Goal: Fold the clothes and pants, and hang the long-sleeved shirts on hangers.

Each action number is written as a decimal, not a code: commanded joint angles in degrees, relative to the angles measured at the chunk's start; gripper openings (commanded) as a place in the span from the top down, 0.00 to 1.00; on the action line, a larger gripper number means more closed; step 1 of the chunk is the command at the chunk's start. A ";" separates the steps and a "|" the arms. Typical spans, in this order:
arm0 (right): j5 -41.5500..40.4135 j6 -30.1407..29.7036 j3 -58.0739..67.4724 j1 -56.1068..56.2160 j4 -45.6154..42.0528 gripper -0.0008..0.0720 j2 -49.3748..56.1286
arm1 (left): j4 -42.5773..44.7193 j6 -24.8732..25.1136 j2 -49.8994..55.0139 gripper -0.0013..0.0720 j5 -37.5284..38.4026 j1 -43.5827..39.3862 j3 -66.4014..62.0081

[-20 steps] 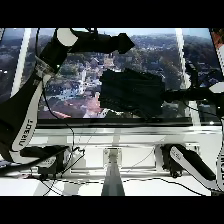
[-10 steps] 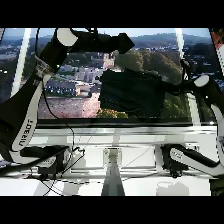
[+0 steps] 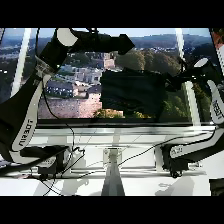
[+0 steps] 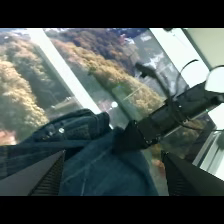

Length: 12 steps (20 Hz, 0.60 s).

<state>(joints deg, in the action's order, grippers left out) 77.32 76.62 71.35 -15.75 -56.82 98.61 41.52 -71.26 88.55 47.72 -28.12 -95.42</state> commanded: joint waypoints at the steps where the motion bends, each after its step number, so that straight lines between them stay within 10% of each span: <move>1: 5.70 -7.58 0.35 0.81 8.55 0.06 6.40 | 0.02 1.29 0.04 0.03 -0.15 0.02 -0.02; 5: -2.05 -18.16 0.59 7.80 23.52 0.13 6.97 | 0.04 1.29 0.11 0.03 -0.15 0.02 0.00; 8: -8.02 -20.15 1.29 13.29 28.39 0.94 6.84 | 0.61 2.43 0.15 0.03 -0.15 0.02 0.00; 12: -9.35 -20.74 4.92 16.48 28.39 0.95 6.23 | 0.59 4.87 -0.09 0.03 -0.13 0.87 0.00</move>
<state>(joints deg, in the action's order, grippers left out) 70.04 57.52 74.06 -1.72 -31.27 105.25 41.93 -68.01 88.62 47.62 -27.79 -95.42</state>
